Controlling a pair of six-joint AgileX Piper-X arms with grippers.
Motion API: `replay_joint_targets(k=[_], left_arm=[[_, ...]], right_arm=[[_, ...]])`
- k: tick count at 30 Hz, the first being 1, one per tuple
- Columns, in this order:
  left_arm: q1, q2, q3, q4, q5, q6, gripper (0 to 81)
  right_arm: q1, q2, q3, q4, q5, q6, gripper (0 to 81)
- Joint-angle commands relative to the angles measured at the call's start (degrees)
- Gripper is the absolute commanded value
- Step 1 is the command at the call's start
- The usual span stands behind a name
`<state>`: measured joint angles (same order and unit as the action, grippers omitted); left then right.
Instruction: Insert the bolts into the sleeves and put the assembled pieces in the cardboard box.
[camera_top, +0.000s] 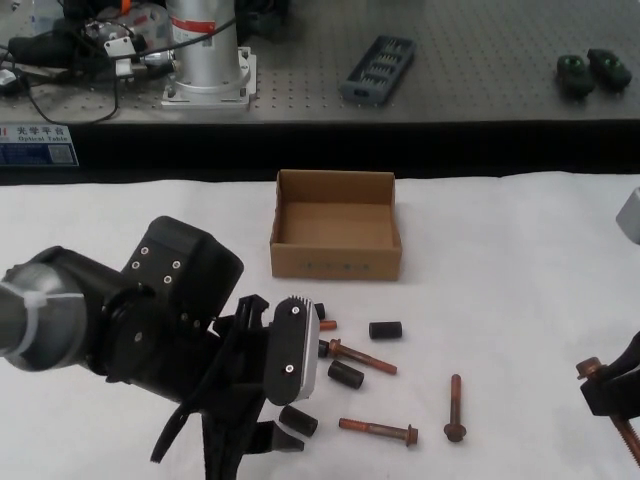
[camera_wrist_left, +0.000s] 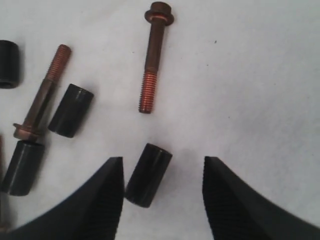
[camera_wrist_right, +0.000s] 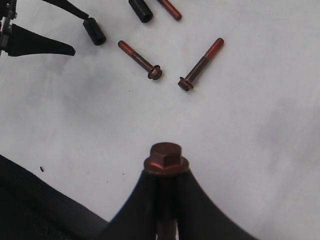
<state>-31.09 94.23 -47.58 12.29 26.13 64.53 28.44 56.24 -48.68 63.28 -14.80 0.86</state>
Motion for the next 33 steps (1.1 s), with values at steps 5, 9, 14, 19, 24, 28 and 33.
replay_joint_targets(k=[5, 9, 14, 19, 24, 28, 33], left_arm=[[-0.26, 0.24, -0.76, 3.08, 1.66, 3.68, 35.1], [-0.26, 0.35, -0.76, 3.06, 2.25, 6.58, 34.5], [-0.26, 2.39, -0.76, 2.84, 4.22, 6.76, 34.5], [-0.26, 4.87, -0.76, -1.52, 1.73, 9.90, 34.5], [-0.26, 5.95, -1.04, -2.51, -0.12, 10.21, 34.5], [-0.26, 5.95, -1.04, -3.24, -0.25, 10.66, 34.5], [-0.26, 5.95, -1.04, -6.51, -0.22, 10.66, 34.5]], right_arm=[[-0.26, -0.68, -0.10, -0.65, -0.82, -0.86, 2.6], [-0.26, -0.68, -0.10, -0.63, -0.81, -0.53, 2.6], [-0.26, -0.68, -0.10, -0.63, -0.99, -0.53, 2.6], [-0.26, -0.68, -0.10, -0.63, -3.38, -0.53, 2.6], [-0.26, -0.68, -0.10, -0.63, -3.39, -0.53, 2.6], [-0.26, -0.68, -0.10, -0.63, -3.39, -0.53, 2.6], [-0.26, -0.68, -0.10, -0.63, -3.39, -0.53, 2.6]])
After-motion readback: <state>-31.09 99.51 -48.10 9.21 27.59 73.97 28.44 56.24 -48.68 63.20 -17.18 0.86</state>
